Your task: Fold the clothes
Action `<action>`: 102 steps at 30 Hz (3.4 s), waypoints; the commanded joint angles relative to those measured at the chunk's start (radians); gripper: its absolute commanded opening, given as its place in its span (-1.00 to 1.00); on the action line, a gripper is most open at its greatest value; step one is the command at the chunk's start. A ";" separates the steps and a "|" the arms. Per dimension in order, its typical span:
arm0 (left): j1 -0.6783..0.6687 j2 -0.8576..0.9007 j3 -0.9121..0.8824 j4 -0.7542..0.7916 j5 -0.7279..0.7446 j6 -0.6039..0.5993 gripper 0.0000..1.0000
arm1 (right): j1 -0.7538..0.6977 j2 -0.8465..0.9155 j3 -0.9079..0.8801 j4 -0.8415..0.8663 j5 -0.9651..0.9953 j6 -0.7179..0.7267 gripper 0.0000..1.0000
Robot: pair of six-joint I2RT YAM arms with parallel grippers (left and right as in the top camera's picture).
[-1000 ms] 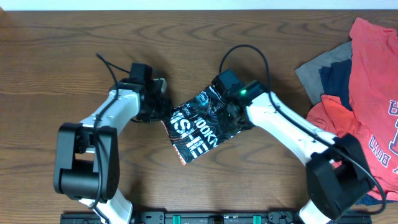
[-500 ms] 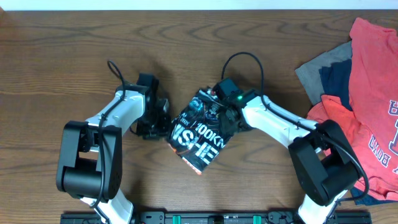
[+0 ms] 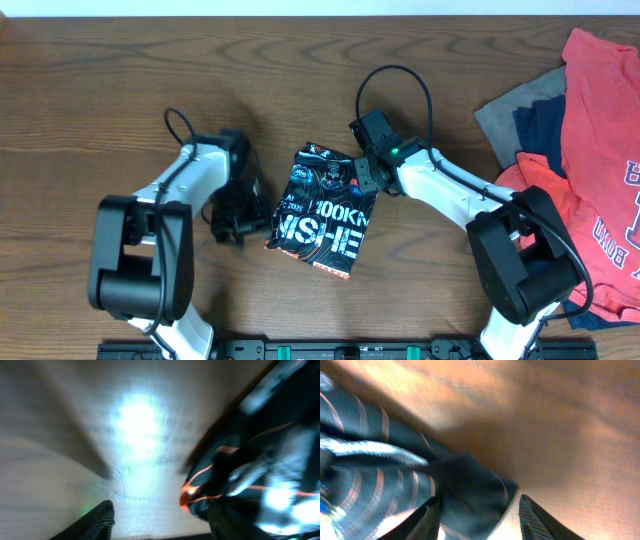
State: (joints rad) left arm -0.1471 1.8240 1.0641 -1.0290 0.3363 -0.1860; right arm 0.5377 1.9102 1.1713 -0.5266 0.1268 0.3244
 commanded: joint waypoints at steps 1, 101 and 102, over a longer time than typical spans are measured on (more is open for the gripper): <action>0.034 -0.065 0.108 0.043 -0.005 -0.005 0.69 | -0.008 -0.048 0.013 -0.048 0.000 -0.016 0.06; 1.001 0.132 0.349 0.786 0.344 -0.101 0.96 | -0.138 -0.431 0.013 -0.403 0.008 0.071 0.39; 0.996 0.100 0.349 0.782 0.343 -0.101 0.95 | -0.138 -0.431 0.013 -0.401 0.008 0.071 0.42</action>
State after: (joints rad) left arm 0.8604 2.0533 1.4010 -0.2459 0.6556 -0.2863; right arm 0.4095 1.4929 1.1713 -0.9276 0.1280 0.3874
